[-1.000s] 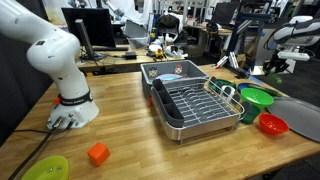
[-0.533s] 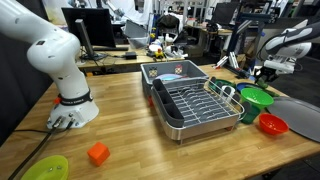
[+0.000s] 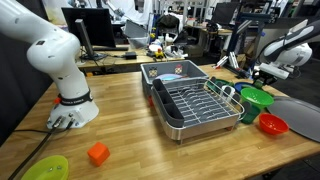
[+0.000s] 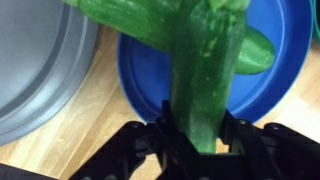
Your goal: Pick up the cucumber and put it on the gray tray
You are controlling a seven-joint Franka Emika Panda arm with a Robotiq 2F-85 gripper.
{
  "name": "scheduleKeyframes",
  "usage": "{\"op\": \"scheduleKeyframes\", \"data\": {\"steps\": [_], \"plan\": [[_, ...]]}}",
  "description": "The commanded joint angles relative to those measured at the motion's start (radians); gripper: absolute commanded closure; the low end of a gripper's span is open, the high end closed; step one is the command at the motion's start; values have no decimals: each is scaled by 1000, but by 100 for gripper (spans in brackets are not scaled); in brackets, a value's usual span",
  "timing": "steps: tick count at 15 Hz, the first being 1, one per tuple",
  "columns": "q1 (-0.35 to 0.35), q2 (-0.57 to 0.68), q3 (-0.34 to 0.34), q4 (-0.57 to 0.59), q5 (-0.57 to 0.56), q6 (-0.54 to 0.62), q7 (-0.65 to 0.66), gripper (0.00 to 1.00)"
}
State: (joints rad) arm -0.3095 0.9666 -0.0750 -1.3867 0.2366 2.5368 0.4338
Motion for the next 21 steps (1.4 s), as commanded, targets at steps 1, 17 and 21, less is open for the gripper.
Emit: {"op": "scheduleKeyframes", "data": {"steps": [1,17,21], "plan": [[56,-129,-42,-243,69,177,36,81],[242,-600,-191,-1059,309,734,115,81],[262,-597,-226,-1113,334,740,143,81]]}}
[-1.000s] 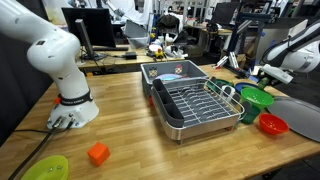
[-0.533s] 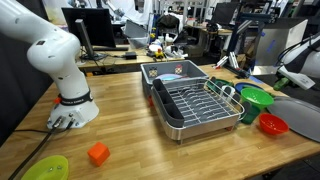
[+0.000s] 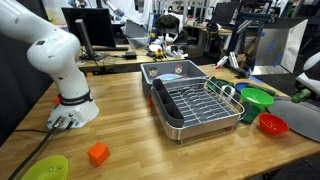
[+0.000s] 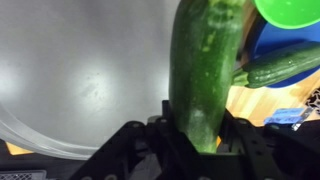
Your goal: Pick up the cucumber and put it on the gray tray
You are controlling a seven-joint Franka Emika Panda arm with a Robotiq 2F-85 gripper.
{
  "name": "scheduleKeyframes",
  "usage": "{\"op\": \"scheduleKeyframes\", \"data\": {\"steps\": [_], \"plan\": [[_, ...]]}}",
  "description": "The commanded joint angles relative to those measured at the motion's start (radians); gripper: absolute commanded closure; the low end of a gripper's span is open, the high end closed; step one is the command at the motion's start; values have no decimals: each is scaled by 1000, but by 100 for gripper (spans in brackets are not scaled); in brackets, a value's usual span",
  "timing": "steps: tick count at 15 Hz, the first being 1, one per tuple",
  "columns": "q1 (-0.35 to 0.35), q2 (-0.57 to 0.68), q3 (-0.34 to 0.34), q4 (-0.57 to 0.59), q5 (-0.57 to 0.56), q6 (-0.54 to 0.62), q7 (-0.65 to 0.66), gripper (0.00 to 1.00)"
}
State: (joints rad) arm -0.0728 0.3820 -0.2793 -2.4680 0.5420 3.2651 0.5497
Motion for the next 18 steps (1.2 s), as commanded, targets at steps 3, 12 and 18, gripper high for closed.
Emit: {"op": "scheduleKeyframes", "data": {"steps": [3,12,18], "plan": [[5,10,2,-44,38,-10,68,81],[-107,109,123,-62,93,-87,224,81],[-129,97,112,-72,104,-102,262,51]]}}
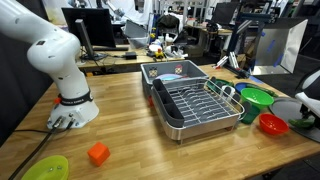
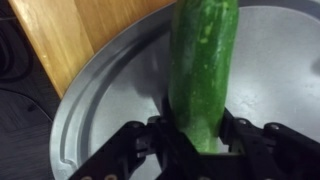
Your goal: Pick up the cucumber and put it on the gray tray
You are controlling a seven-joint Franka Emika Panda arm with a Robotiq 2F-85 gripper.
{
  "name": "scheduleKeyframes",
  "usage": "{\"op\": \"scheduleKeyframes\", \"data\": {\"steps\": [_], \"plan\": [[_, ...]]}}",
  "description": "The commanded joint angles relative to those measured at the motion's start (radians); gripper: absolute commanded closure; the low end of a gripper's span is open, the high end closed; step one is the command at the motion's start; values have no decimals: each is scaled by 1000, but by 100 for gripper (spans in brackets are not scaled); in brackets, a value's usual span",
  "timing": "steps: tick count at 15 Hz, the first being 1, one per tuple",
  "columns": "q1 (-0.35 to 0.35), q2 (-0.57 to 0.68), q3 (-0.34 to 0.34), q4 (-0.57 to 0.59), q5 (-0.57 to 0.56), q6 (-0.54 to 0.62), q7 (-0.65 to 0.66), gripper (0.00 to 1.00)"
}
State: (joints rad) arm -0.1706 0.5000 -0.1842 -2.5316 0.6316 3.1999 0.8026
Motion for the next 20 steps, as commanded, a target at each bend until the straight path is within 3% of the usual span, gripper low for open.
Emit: {"op": "scheduleKeyframes", "data": {"steps": [1,6,14,20], "plan": [[-32,-22,18,-7,13,-35,12,30],[6,-53,8,-7,-10,37,-4,0],[135,-184,-44,-37,-38,60,-54,0],[141,-210,-22,-19,-32,49,-56,0]]}}
